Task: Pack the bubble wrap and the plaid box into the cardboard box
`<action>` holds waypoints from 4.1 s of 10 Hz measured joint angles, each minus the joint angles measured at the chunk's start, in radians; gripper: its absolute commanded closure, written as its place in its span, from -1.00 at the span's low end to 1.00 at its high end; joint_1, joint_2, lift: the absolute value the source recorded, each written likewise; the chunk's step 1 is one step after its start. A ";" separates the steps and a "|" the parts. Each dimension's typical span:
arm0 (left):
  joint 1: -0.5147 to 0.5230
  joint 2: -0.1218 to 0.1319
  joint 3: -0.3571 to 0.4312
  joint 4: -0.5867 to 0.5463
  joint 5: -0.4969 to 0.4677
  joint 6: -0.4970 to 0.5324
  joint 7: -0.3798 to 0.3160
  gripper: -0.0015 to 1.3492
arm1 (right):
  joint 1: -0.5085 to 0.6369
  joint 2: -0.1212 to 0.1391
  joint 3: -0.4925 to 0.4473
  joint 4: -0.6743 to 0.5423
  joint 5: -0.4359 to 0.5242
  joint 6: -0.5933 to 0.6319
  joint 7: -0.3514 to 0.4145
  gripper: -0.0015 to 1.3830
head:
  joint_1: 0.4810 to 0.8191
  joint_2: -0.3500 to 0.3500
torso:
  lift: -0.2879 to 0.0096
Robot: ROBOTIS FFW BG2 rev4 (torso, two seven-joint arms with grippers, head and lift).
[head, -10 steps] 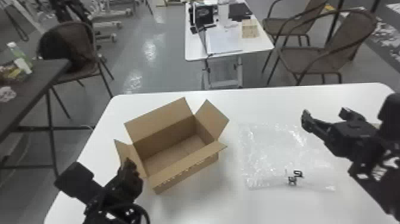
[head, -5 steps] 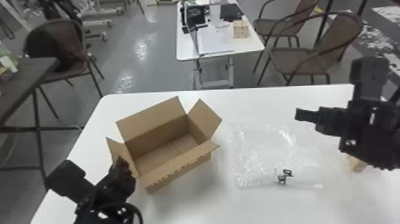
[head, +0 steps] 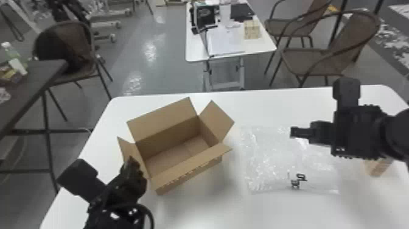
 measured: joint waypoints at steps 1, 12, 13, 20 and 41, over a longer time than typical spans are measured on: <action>-0.004 0.000 -0.003 0.001 -0.005 0.003 0.000 0.71 | -0.034 0.003 0.010 0.074 -0.001 -0.003 -0.002 -0.66 | 0.27 0.45 | 0.25; -0.019 0.033 -0.032 0.010 -0.019 -0.002 0.024 0.71 | -0.200 0.016 0.073 0.474 0.020 -0.030 0.061 0.50 | 0.27 0.50 | 0.25; -0.018 0.034 -0.033 0.010 -0.019 -0.005 0.024 0.71 | -0.188 0.014 0.071 0.451 0.011 -0.033 0.063 0.58 | 0.27 0.50 | 0.25; -0.015 0.040 -0.039 0.012 -0.018 -0.020 0.032 0.71 | -0.031 -0.014 -0.073 -0.051 -0.152 0.015 0.033 0.74 | 0.27 0.45 | 0.25; -0.094 0.097 -0.108 0.044 -0.004 0.007 0.066 0.71 | -0.637 0.088 0.477 0.870 0.512 -0.273 1.464 0.74 | 0.27 0.91 | 0.25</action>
